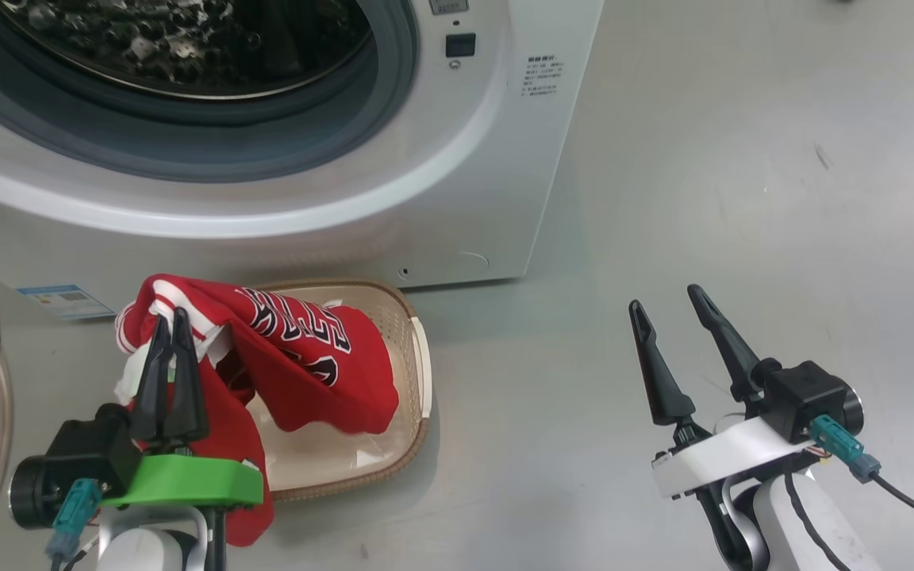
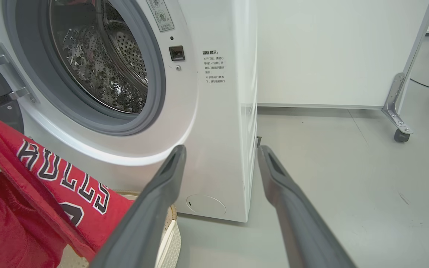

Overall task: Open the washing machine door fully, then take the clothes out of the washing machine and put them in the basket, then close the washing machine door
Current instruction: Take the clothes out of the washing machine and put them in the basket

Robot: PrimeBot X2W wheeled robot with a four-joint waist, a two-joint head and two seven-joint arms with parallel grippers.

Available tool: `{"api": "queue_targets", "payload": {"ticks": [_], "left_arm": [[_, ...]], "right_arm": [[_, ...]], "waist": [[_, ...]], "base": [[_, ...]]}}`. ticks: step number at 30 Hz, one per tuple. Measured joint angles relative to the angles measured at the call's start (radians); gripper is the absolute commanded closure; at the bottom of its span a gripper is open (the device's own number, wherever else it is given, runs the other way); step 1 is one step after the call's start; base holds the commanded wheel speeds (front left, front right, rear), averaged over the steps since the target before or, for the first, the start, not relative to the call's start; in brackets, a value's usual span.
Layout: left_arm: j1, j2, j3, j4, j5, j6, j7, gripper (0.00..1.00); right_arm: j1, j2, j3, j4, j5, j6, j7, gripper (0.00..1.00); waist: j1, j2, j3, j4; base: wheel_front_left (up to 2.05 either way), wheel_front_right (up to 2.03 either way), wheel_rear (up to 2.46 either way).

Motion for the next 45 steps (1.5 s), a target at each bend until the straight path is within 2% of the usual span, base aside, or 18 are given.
{"api": "queue_targets", "payload": {"ticks": [10,14,27,45], "left_arm": [[-0.064,-0.001,-0.022,0.103,0.001,-0.002,0.005,1.00],[-0.119,0.000,-0.022,0.152,0.000,-0.017,0.007,1.00],[-0.336,0.029,0.031,0.268,-0.016,-0.035,0.012,1.00],[-0.440,0.030,0.027,0.582,-0.050,-0.074,0.061,1.00]], "right_arm": [[-0.054,0.000,0.006,-0.035,0.002,0.000,0.000,0.00],[-0.086,0.000,0.013,-0.050,0.003,0.001,0.000,0.00],[-0.155,-0.001,0.020,-0.066,0.025,0.005,0.000,0.00],[-0.214,-0.001,0.046,-0.069,0.042,0.005,0.000,0.00]], "waist": [[0.0000,0.0000,0.108,-0.022],[0.0000,0.0000,0.160,-0.031],[0.0001,0.0000,0.309,-0.068],[0.0000,0.0000,0.438,-0.104]], "base": [[0.00,0.00,0.00],[0.00,0.00,0.00],[0.00,0.00,0.00],[0.00,0.00,0.00]]}}
